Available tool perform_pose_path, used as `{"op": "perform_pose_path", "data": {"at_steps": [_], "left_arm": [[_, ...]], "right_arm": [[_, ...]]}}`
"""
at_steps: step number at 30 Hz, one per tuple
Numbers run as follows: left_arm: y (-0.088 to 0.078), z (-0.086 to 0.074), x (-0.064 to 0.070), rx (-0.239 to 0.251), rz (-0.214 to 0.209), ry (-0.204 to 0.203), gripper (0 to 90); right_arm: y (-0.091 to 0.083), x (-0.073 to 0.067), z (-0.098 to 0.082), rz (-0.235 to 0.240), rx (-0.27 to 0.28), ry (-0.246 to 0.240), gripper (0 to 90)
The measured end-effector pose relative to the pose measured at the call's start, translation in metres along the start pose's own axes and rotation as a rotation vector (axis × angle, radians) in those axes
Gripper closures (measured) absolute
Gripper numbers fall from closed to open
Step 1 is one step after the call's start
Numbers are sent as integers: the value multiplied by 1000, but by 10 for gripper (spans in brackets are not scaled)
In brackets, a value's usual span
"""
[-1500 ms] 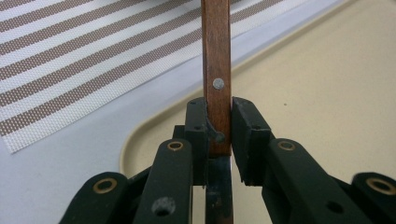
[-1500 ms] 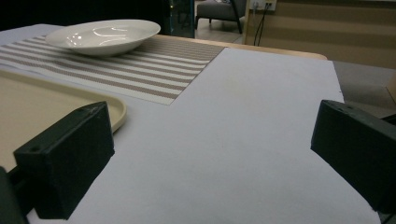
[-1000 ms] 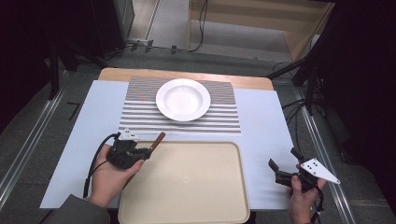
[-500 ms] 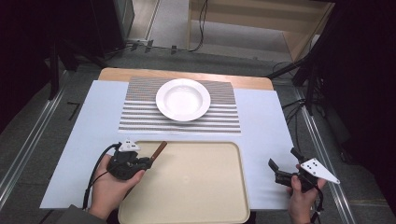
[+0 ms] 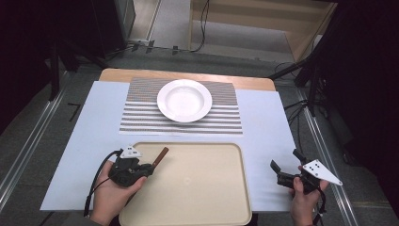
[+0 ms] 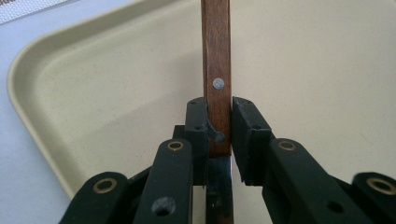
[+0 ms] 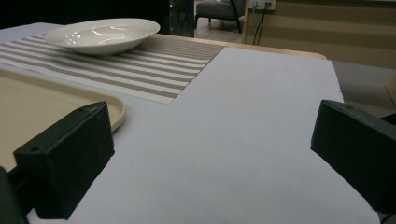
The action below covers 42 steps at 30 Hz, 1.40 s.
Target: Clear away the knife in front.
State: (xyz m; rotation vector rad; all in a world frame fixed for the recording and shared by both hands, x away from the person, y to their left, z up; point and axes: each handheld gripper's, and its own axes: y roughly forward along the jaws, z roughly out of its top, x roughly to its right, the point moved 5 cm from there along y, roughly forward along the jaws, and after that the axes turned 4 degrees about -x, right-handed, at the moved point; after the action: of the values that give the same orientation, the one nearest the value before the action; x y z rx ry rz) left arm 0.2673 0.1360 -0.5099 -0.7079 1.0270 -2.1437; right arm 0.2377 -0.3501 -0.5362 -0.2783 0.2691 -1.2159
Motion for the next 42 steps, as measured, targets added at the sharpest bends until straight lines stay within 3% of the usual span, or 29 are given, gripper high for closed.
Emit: {"op": "perform_pose_path", "data": {"at_steps": [15, 24, 25, 26, 27, 28, 29, 31, 35, 36, 37, 39, 41, 42], "left_arm": [[9, -8, 0, -16, -11, -9, 768], [13, -10, 0, -22, 23, 4, 758], [13, -9, -1, -13, 20, -16, 607], [13, -9, -1, -13, 20, -16, 513], [9, -5, -1, 21, 29, -23, 348], [9, -5, -1, 21, 29, -23, 257], [6, -3, -1, 45, 51, -31, 257], [2, -1, 1, 70, 34, -20, 0], [-5, 1, 3, 82, 21, -6, 0], [-7, 1, 3, 88, 34, 4, 141], [-7, 1, 4, 95, 18, 8, 256], [-9, 1, 5, 97, -8, 8, 591], [-9, 1, 6, 97, -11, 11, 781], [-9, 1, 6, 102, -5, 18, 781]], "right_arm": [[0, 0, 0, 0, 0, -2, 0], [0, 0, 0, 0, 0, -2, 0], [0, 0, 0, 0, 0, -2, 0], [0, 0, 0, 0, 0, -2, 0], [0, 0, 0, 1, 0, -1, 0], [0, 0, 0, 1, 0, -1, 0], [0, 0, 0, 1, 1, -1, 0], [0, 0, 0, 0, 1, -1, 0], [0, 0, 0, 0, 0, -2, 0], [0, 0, 0, -1, 0, -2, 0], [0, 0, 0, -1, 0, -3, 0], [0, 0, 0, -1, -1, -3, 0], [0, 0, 0, -2, -1, -3, 0], [0, 0, 0, -2, -1, -5, 0]]}}
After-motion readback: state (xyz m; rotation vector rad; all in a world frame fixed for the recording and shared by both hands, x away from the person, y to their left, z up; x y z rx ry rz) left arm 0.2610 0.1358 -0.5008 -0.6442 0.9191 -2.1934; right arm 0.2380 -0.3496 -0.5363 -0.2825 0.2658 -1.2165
